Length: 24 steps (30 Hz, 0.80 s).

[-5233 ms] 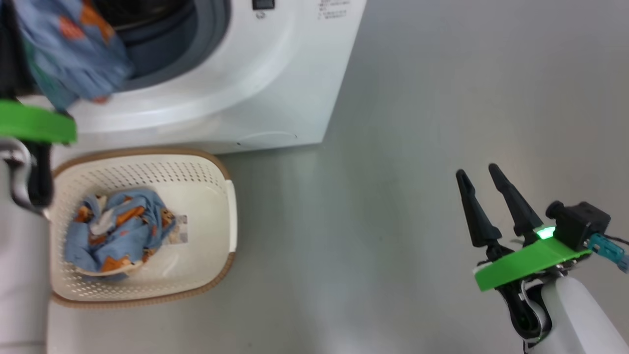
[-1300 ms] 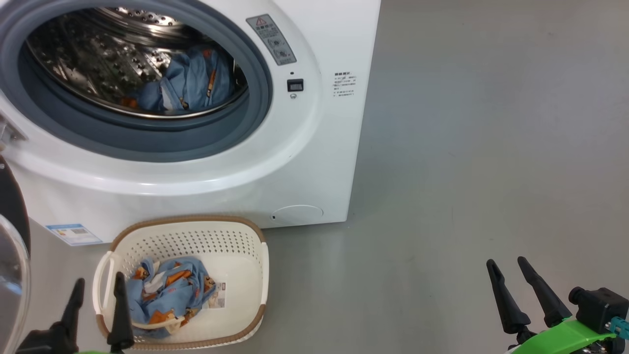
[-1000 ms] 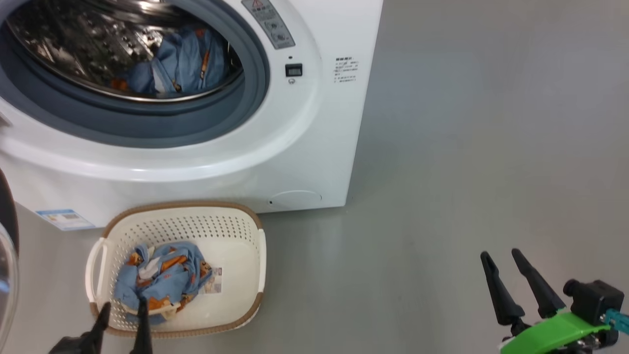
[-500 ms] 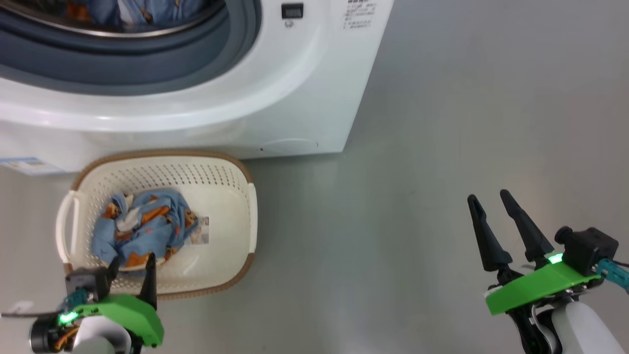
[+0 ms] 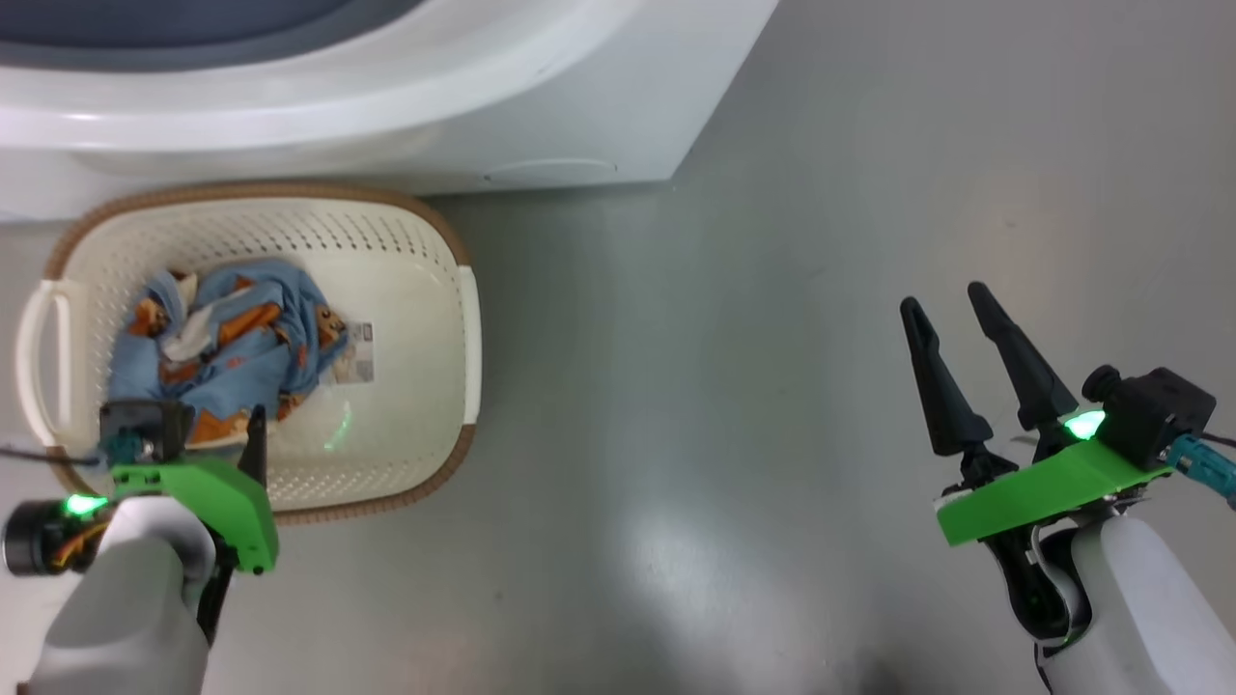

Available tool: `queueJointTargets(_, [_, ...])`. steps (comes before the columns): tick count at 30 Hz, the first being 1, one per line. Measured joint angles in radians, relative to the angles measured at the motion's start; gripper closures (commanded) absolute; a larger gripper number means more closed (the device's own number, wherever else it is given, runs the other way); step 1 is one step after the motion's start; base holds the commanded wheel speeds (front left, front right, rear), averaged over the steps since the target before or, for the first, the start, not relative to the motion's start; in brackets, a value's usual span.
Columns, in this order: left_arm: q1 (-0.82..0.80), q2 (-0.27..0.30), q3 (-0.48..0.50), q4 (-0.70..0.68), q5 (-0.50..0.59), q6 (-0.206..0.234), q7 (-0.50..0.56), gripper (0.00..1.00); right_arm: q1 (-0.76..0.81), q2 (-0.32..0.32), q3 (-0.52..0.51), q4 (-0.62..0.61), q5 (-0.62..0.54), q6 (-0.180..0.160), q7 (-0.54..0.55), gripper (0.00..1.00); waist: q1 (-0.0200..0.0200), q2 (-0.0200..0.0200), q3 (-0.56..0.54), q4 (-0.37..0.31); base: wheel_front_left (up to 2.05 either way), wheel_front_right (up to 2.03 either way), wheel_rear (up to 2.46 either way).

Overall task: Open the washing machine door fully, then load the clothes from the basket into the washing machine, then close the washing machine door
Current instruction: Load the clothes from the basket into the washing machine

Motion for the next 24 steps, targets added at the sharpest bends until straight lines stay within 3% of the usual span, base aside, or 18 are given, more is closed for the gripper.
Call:
queueJointTargets(11, [-0.176,0.055,-0.085,0.061,-0.043,0.0,0.106,0.0,-0.067,-0.001,0.0,-0.026,-0.02,0.0,0.0,0.0,0.0,0.0,0.154,-0.007,0.0,0.0,0.0])
queueJointTargets(24, [-0.238,0.107,-0.138,0.078,-0.095,0.0,0.184,0.0,-0.111,0.0,0.016,-0.055,-0.02,0.0,-0.002,0.0,0.0,0.0,0.255,-0.041,0.0,0.0,0.0])
